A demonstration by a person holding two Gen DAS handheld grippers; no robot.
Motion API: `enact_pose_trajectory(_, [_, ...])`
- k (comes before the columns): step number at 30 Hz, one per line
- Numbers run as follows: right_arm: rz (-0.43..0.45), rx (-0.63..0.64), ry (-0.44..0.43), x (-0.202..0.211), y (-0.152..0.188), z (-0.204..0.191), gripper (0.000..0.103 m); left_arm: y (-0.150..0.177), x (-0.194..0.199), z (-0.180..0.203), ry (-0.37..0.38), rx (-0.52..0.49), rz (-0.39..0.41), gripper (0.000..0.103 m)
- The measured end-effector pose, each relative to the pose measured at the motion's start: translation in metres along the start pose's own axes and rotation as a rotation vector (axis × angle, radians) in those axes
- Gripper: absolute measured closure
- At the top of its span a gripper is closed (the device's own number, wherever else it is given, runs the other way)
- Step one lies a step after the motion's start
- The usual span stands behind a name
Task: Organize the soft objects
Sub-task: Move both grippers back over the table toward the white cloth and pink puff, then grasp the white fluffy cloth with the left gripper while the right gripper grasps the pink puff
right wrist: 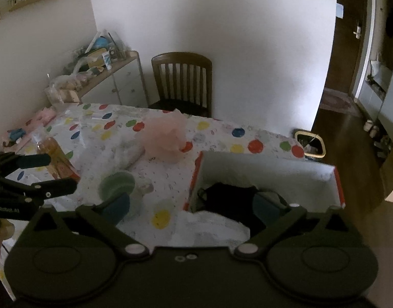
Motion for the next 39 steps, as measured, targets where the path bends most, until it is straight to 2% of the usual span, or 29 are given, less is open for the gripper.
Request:
enact_pose_trajectory(4, [0.000, -0.002, -0.009, -0.013, -0.011, -0.016, 0.000, -0.001, -0.009, -0.023, -0.027, 0.037, 0.000, 0.001])
enact_pose_trajectory(8, [0.005, -0.004, -0.024, -0.027, -0.026, -0.032, 0.000, -0.004, -0.025, -0.044, -0.109, 0.026, 0.006, 0.000])
enact_pose_trajectory(14, [0.001, -0.009, -0.050, -0.063, -0.051, -0.054, 0.000, 0.000, -0.066, -0.075, -0.149, 0.053, -0.039, 0.000])
enact_pose_trajectory(18, [-0.014, -0.012, -0.051, -0.096, -0.069, -0.067, 0.000, 0.004, -0.101, -0.094, -0.130, 0.112, -0.101, 0.000])
enact_pose_trajectory(23, [-0.040, -0.033, -0.004, -0.146, -0.089, -0.072, 0.000, 0.007, -0.135, -0.102, -0.148, 0.108, -0.132, 0.000])
enact_pose_trajectory(34, [-0.108, -0.099, 0.058, -0.236, -0.102, -0.074, 0.000, 0.009, -0.197, -0.124, -0.130, 0.138, -0.180, 0.000])
enact_pose_trajectory(39, [-0.139, -0.123, 0.080, -0.268, -0.099, -0.078, 0.000, 0.023, -0.217, -0.125, -0.126, 0.120, -0.224, 0.000])
Point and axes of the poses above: each gripper's, at about its wrist camera, not at the fingertips, and x roughly against the way its jaws point, z to its right, y to its underside, the point moved 4 cm from there along -x, roughly the way its jaws point, and after that the axes turned 12 degrees about -x, right-handed, at the moved point
